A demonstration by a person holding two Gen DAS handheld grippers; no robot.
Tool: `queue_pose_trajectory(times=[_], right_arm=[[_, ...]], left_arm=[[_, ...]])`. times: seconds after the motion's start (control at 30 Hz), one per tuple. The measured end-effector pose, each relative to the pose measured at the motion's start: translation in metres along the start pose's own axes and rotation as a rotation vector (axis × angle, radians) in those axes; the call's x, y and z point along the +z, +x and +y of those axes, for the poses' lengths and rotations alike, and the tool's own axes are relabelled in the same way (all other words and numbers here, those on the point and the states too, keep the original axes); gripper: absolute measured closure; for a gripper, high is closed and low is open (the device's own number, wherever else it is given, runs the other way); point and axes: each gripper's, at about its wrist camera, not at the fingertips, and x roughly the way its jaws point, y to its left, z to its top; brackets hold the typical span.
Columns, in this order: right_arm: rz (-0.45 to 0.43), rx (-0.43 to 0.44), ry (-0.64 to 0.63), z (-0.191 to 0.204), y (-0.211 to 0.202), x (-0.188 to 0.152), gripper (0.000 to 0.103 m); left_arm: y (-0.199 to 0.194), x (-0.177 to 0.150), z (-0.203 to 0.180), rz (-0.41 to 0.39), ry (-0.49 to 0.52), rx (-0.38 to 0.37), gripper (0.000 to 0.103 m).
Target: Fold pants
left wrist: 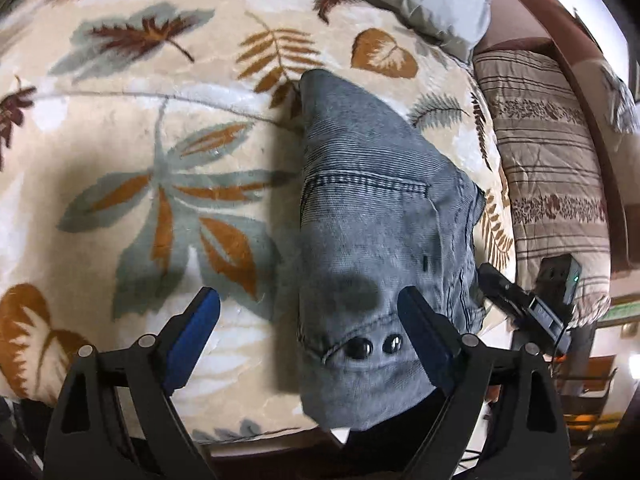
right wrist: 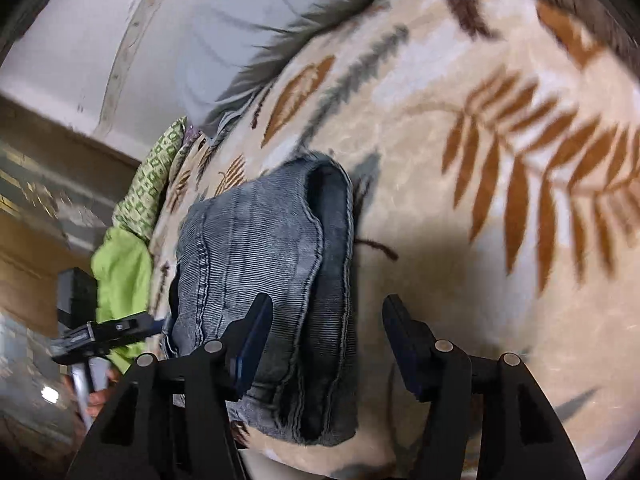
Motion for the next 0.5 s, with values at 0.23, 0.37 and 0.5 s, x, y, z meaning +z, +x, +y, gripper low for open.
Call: queue_pose_trajectory(times=[0.23,0.37,0.5], right_arm=[[0.034,0.142,-0.013,0.010,0.022,0.007,0.026],[0.095,0.159,-0.083,0.028,0.032,0.010,0.024],[0.140,0.177,-0.138,0.040,0.038,0.012,0.022]], left_arm=[[0.028,-0.001,-0.018,0.106,-0.026,0.001,0.012],[0.031,0.003,-0.019,0.109,-0.049,0.012,0.011],[0.035,0.002,-0.014,0.120,-0.070,0.015,0.011]])
